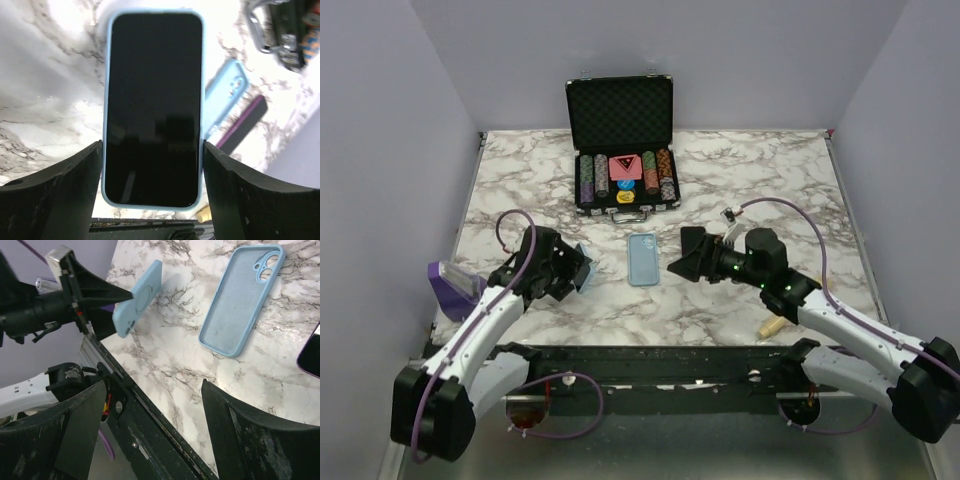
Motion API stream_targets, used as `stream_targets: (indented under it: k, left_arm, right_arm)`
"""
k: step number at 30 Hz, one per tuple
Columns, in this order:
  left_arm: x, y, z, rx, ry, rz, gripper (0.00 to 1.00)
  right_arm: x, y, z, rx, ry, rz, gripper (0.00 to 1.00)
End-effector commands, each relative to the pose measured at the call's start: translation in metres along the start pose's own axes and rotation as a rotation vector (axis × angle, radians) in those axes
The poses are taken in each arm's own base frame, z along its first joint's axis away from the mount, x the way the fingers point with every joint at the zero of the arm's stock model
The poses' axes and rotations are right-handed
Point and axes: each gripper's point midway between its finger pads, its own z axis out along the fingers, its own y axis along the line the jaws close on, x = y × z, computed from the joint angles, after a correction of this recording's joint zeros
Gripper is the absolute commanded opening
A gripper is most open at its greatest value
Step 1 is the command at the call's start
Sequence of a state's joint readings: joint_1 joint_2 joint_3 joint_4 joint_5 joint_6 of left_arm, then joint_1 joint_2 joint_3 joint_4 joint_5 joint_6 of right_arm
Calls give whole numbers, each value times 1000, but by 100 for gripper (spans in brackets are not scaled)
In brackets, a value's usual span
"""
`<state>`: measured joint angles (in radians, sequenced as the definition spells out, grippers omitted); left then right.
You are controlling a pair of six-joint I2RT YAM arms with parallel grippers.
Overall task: Take the phone out of the phone case
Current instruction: Pick up the phone at the center of the board.
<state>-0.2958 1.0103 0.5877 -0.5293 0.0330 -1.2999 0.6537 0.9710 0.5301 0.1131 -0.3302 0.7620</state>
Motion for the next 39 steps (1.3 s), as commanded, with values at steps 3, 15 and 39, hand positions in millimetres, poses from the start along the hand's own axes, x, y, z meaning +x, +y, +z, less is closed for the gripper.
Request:
stream_targets:
  k: [3, 15, 39]
  left_arm:
    - [-1, -34, -34, 209, -26, 48, 0]
    - [19, -41, -46, 280, 80, -1, 0]
    - [42, -48, -69, 389, 219, -115, 0]
  right_arm:
    - [9, 8, 12, -72, 34, 17, 86]
    - [58, 34, 71, -52, 132, -81, 88]
    - [78, 62, 144, 432, -49, -408, 83]
